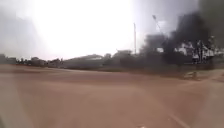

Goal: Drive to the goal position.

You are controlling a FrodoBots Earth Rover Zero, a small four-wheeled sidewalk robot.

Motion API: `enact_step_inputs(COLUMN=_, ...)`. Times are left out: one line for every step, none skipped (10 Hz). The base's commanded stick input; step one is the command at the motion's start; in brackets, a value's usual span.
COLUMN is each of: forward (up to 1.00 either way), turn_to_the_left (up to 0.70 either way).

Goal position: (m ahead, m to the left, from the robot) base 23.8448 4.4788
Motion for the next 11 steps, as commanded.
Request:
enact_step_inputs(forward=0.7, turn_to_the_left=0.0)
enact_step_inputs(forward=0.7, turn_to_the_left=0.0)
enact_step_inputs(forward=0.7, turn_to_the_left=0.0)
enact_step_inputs(forward=0.7, turn_to_the_left=0.0)
enact_step_inputs(forward=0.7, turn_to_the_left=0.0)
enact_step_inputs(forward=0.7, turn_to_the_left=0.0)
enact_step_inputs(forward=0.7, turn_to_the_left=0.0)
enact_step_inputs(forward=0.7, turn_to_the_left=0.0)
enact_step_inputs(forward=0.7, turn_to_the_left=0.0)
enact_step_inputs(forward=0.7, turn_to_the_left=0.0)
enact_step_inputs(forward=0.7, turn_to_the_left=0.0)
